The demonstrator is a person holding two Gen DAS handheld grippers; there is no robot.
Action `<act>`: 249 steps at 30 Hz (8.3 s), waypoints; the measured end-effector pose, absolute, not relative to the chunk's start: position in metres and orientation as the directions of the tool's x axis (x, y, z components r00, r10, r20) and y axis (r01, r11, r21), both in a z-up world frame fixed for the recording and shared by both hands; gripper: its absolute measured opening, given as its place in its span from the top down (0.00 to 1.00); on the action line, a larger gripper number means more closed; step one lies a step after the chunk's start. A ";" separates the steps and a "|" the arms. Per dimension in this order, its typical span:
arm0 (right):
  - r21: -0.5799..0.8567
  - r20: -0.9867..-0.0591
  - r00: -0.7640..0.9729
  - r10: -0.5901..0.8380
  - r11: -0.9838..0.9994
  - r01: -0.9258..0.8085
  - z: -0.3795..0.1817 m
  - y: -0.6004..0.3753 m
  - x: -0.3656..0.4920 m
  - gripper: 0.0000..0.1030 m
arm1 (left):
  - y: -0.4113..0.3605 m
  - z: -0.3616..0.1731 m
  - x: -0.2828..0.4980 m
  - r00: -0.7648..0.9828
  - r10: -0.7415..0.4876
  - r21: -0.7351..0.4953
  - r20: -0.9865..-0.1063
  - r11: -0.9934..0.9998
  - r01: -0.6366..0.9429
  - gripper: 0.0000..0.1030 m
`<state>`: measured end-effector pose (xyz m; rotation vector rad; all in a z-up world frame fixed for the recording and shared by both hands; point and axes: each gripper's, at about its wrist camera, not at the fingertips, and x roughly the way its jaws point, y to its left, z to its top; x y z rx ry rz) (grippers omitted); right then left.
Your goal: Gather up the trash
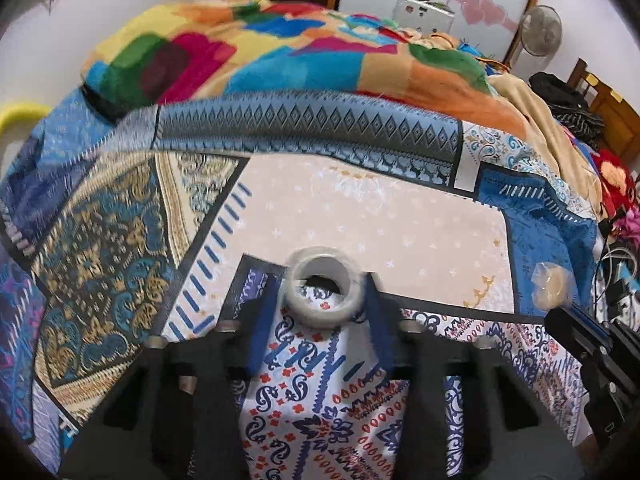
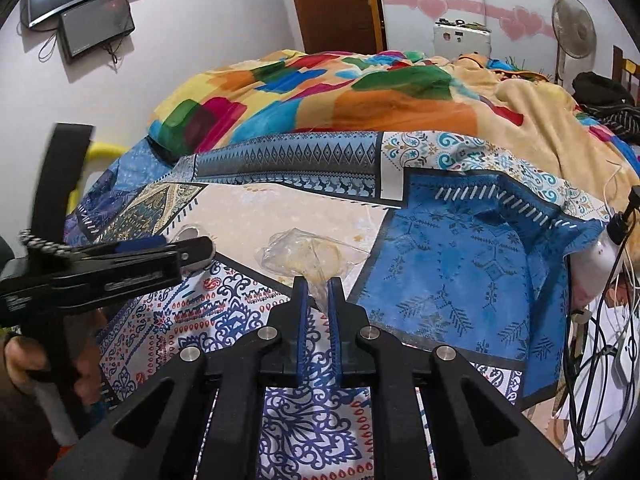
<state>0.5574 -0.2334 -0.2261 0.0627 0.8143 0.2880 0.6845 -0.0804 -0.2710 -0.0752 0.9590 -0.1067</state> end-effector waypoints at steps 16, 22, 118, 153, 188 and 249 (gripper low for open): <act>0.172 -0.659 0.679 0.324 0.944 -0.283 -0.152 -0.219 0.501 0.92 | -0.077 -0.157 0.570 0.670 -0.148 -0.082 -0.727 0.988 0.129 0.64; 0.159 -0.629 0.691 0.356 0.929 -0.334 -0.112 -0.201 0.457 0.92 | -0.062 -0.112 0.512 0.709 -0.112 -0.058 -0.696 0.993 0.100 0.64; 0.152 -0.881 0.194 0.432 0.646 -0.748 -0.184 0.053 0.274 0.58 | 0.204 -0.245 0.207 0.401 0.094 -0.120 -0.911 0.871 -0.477 0.48; 0.048 -0.370 0.888 0.272 0.960 -0.275 -0.013 -0.156 0.041 0.22 | 0.013 -0.015 0.001 0.916 0.013 -0.038 -0.401 0.999 -0.030 0.14; 0.027 -0.334 0.914 0.229 0.972 -0.234 -0.014 -0.158 0.014 0.00 | 0.012 -0.018 -0.016 0.920 0.023 -0.043 -0.391 0.998 -0.043 0.09; 0.028 -0.337 0.913 0.231 0.971 -0.236 -0.014 -0.160 0.015 0.00 | 0.010 -0.014 -0.025 0.931 0.009 -0.055 -0.365 0.998 -0.031 0.08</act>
